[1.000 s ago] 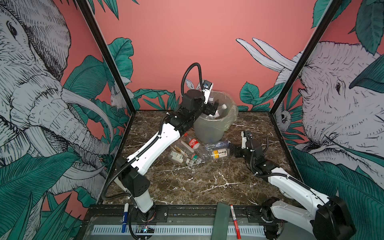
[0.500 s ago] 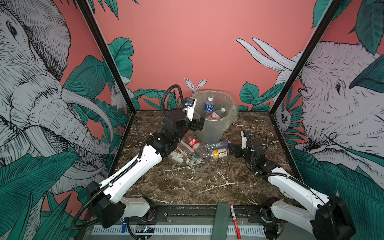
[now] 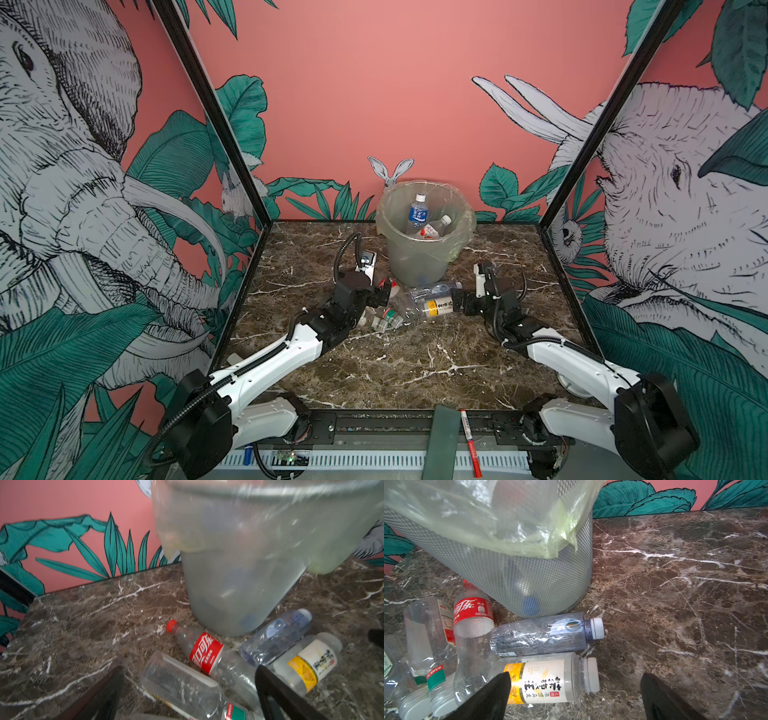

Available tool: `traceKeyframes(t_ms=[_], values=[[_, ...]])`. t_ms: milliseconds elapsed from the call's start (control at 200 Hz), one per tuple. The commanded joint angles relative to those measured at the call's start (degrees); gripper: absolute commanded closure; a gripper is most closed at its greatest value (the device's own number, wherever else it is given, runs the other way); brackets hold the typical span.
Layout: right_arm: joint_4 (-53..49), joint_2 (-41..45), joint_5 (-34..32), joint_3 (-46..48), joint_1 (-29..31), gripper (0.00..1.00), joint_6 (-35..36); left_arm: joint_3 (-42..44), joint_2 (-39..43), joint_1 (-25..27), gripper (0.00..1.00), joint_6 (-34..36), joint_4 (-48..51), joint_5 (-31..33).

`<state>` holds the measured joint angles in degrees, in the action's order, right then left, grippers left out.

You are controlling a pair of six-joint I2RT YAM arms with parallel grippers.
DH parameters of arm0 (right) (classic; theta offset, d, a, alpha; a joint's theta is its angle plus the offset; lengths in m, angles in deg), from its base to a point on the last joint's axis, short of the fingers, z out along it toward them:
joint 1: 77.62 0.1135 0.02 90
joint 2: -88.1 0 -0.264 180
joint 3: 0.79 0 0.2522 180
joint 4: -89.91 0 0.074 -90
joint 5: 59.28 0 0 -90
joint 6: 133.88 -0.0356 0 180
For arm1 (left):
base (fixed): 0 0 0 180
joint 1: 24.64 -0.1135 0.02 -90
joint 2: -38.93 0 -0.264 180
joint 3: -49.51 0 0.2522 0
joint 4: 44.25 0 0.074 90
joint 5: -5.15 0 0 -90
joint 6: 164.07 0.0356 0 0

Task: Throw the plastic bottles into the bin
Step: 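Lower the left gripper back to the pile while the right gripper approaches the blue-capped bottle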

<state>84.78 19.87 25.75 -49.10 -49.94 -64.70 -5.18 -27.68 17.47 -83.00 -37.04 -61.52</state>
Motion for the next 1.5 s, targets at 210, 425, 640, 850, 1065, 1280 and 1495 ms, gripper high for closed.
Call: traceKeyframes(t_ms=[210,425,640,850,1065,1280,1495], values=[[6.0,-5.8,4.8,-1.3,-0.2,0.01,-0.7,8.4,-2.2,0.2,0.00,-1.7,-13.8,0.5],[4.1,-12.8,7.3,-6.5,-0.2,0.01,-2.3,9.6,-3.7,0.1,0.00,-1.8,-14.7,-1.4],[5.2,-14.8,8.8,-7.4,0.0,0.01,-5.5,9.2,-3.3,0.0,0.00,-1.9,-14.1,-0.7],[1.7,-15.6,9.5,-9.7,0.4,0.01,-2.3,8.8,-3.2,0.0,0.00,-2.5,-13.3,-1.7],[0.3,-16.4,10.7,-10.0,1.2,0.01,-3.8,7.7,-4.2,-0.7,0.00,-3.9,-11.9,-3.5],[-2.0,-17.2,10.8,-10.9,3.6,0.01,-2.1,7.4,-3.9,-1.6,0.00,-4.4,-10.0,-1.9],[-5.7,-20.2,9.8,-14.5,4.8,0.01,0.4,6.4,-4.4,-1.6,0.00,-5.1,-7.7,-1.9]])
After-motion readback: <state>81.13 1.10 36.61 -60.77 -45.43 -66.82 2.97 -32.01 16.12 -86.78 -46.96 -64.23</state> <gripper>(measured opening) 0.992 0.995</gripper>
